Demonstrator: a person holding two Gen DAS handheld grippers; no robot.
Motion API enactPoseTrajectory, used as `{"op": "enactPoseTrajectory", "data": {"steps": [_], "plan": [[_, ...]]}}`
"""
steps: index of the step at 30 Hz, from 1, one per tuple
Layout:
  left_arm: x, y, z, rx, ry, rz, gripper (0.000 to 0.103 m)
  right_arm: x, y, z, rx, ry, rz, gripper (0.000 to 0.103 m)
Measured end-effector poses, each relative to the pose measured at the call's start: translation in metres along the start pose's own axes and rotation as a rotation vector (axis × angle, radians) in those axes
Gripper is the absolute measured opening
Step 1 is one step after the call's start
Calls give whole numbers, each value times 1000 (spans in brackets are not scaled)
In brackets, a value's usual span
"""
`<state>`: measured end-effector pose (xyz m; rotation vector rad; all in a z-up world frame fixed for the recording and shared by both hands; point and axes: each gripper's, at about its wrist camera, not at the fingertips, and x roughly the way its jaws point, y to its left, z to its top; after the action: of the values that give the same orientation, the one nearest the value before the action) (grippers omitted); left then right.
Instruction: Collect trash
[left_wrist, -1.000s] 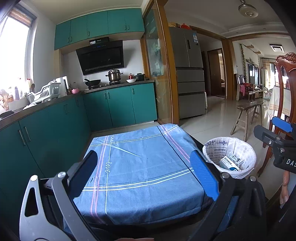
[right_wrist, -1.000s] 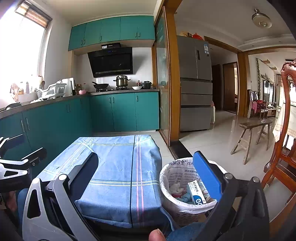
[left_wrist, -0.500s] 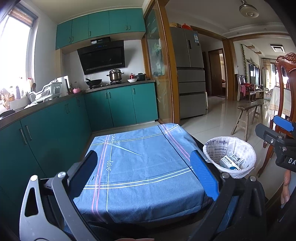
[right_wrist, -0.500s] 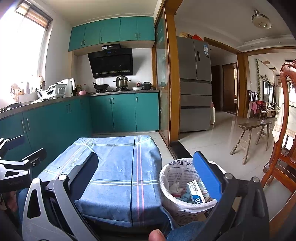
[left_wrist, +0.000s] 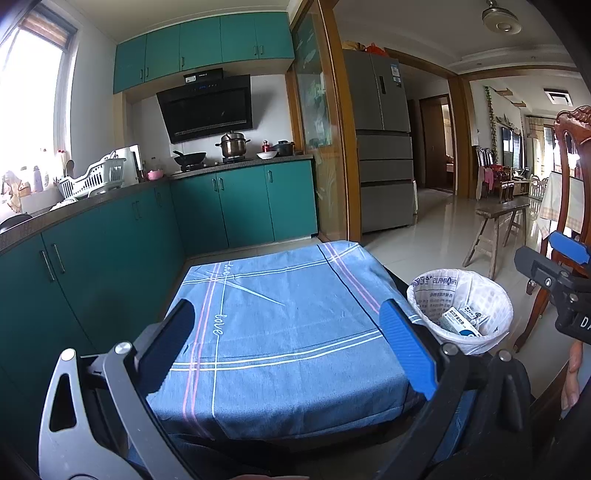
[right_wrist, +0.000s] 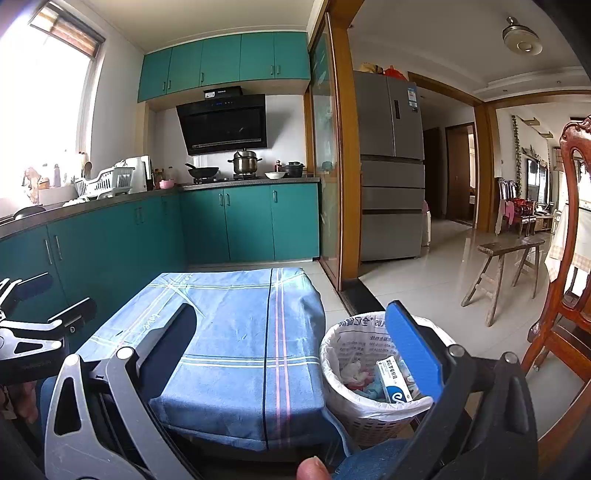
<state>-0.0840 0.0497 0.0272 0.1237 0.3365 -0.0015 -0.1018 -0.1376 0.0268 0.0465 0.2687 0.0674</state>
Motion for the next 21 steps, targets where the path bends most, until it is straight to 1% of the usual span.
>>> {"op": "enactPoseTrajectory", "data": {"steps": [21], "plan": [[-3,-8,-4,12,9,-5,100,-1,0,-1,10,10,9,100]]}}
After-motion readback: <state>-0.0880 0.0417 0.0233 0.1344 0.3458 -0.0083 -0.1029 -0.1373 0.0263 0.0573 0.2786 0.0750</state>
